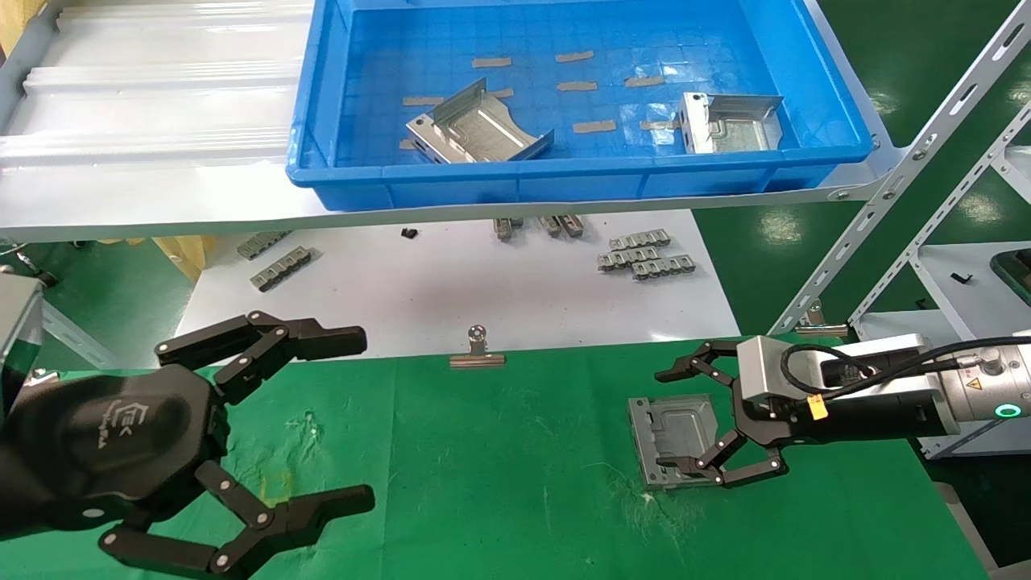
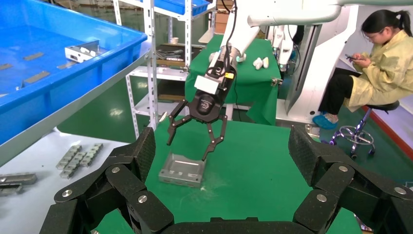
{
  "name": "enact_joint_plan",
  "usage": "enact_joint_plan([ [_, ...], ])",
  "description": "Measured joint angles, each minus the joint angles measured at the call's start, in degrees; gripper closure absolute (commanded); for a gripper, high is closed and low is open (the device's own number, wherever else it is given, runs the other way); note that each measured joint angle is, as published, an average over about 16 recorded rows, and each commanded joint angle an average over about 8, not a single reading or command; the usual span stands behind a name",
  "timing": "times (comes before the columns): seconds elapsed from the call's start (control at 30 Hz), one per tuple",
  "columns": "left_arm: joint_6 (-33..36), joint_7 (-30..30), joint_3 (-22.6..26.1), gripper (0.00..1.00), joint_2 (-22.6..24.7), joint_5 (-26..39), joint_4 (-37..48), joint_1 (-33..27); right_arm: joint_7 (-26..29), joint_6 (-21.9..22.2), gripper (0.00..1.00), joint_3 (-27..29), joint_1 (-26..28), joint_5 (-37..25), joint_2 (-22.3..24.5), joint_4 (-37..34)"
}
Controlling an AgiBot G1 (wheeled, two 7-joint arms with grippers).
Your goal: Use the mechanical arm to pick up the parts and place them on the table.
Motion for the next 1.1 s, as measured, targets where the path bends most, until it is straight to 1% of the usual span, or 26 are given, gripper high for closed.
enact_joint_plan([
  [0.17, 0.00, 0.00, 0.00, 0.00, 0.00, 0.00, 0.00, 0.00, 0.78, 0.22, 0.00, 1.21, -0.95, 0.07, 0.46, 1.58],
  [0.37, 0.00, 0.00, 0.00, 0.00, 0.00, 0.00, 0.00, 0.00, 3.77, 0.66, 0.00, 4.65, -3.43, 0.64, 1.76, 6.01],
  [1.1, 0.00, 0.00, 0.00, 0.00, 0.00, 0.00, 0.00, 0.00, 21.88, 2.76, 0.00, 24.60, -17.59, 4.39, 9.35, 31.62],
])
